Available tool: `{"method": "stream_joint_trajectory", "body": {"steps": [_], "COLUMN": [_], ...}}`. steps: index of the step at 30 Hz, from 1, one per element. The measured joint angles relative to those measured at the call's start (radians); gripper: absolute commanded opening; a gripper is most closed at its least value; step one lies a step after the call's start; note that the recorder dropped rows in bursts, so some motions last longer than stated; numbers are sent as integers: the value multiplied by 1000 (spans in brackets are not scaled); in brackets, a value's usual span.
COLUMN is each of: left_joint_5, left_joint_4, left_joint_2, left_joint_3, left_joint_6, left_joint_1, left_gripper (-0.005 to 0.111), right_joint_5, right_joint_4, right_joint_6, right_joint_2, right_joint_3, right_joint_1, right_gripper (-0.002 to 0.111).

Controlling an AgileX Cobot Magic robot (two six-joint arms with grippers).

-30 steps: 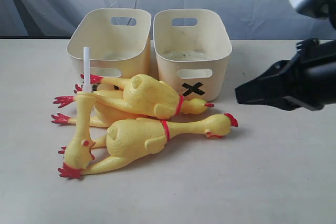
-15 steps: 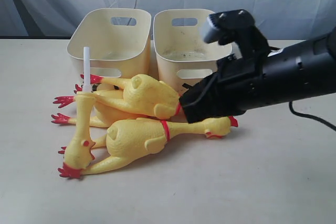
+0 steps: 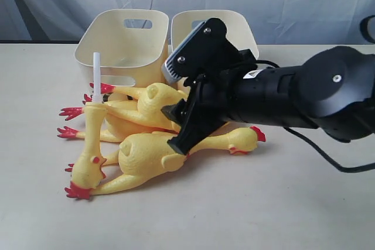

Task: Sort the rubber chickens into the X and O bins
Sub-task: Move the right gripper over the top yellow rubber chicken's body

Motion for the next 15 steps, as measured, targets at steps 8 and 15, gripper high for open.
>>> {"method": "stream_joint_trajectory", "body": {"steps": [8,15], "left_joint_5": [0,0], "left_joint_4": [0,0], "left_joint_2": [0,0], "left_joint_3": [0,0], "left_joint_6": [0,0], "left_joint_1": [0,0], "left_gripper": [0,0], "right_joint_5": [-49,-72], "right_joint_4": [25,33], "right_joint_6": [4,4], "right_joint_2": [134,224], "right_joint_3": [-67,-136], "right_joint_1": [5,5], "right_gripper": [60,60]}}
